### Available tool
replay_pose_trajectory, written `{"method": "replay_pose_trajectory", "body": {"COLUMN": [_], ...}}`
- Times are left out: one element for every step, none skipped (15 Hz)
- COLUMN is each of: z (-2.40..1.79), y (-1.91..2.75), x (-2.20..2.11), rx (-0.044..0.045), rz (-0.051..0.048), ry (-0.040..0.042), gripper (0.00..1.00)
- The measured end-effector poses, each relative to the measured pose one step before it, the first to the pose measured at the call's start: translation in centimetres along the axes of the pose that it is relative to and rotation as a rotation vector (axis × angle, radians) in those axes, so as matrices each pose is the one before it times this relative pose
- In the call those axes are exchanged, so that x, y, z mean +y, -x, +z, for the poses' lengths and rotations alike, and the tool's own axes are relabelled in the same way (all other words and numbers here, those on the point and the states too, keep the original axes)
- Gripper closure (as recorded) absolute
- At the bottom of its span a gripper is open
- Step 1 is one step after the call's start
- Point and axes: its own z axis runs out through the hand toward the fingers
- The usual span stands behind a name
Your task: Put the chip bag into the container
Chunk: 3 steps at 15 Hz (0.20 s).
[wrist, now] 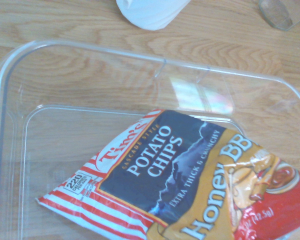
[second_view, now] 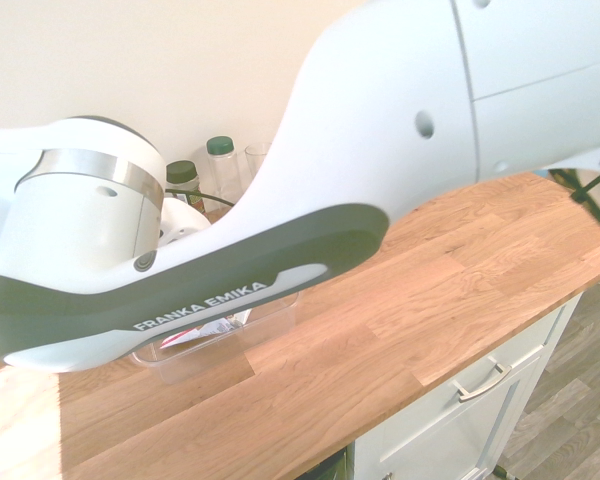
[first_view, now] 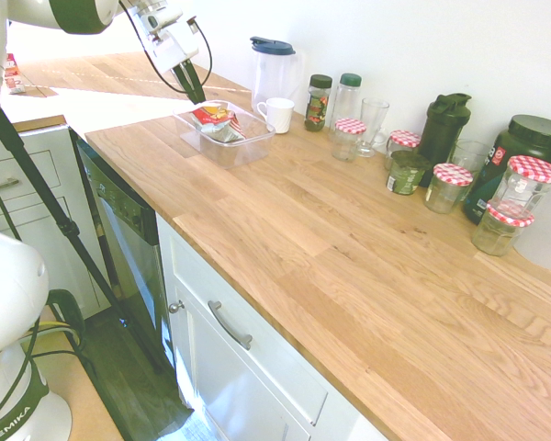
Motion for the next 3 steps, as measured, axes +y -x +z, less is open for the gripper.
{"method": "replay_pose_trajectory", "body": {"z": [-0.96, -0.711, -0.419], "y": [-0.128, -0.015, 0.029], "x": [0.984, 0.913, 0.888], "rx": [-0.00546, -0.00652, -0.00627], "rz": [0.00302, 0.00089, -0.00117], "ry": [-0.01347, -0.01201, -0.01274], "gripper": [0.0, 0.0, 0.0]}}
